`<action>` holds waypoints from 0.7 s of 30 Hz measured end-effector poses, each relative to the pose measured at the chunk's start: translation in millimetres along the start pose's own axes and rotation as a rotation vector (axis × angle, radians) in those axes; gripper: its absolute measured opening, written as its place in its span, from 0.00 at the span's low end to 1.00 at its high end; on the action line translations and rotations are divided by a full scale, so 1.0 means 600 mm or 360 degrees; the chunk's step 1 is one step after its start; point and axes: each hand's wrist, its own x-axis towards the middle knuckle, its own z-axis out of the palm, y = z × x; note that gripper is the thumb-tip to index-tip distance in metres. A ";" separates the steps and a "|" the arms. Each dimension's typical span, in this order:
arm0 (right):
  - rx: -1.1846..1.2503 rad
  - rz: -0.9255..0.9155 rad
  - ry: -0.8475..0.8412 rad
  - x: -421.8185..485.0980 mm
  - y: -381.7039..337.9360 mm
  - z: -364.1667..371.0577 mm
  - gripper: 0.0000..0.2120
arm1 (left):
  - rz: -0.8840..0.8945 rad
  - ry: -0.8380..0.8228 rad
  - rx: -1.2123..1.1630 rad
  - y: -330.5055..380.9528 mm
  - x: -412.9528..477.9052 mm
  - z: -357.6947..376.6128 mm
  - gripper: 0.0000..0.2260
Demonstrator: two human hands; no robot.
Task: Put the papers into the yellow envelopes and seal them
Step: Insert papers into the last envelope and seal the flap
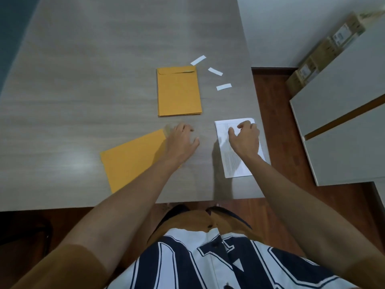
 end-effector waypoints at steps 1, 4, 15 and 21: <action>-0.0040 0.0004 0.0038 -0.001 0.012 -0.006 0.19 | -0.0020 -0.0032 -0.0082 0.012 -0.001 0.007 0.17; -0.0118 0.0110 0.0008 0.003 0.074 -0.035 0.22 | -0.0146 -0.0194 -0.0211 0.072 0.000 0.048 0.18; 0.0071 0.0145 -0.0340 0.031 0.201 -0.060 0.24 | -0.0941 -0.0079 -0.0693 0.210 0.028 0.128 0.14; 0.0423 0.0412 -0.0551 0.057 0.236 -0.079 0.30 | -0.1043 -0.0056 -0.0734 0.248 0.044 0.144 0.14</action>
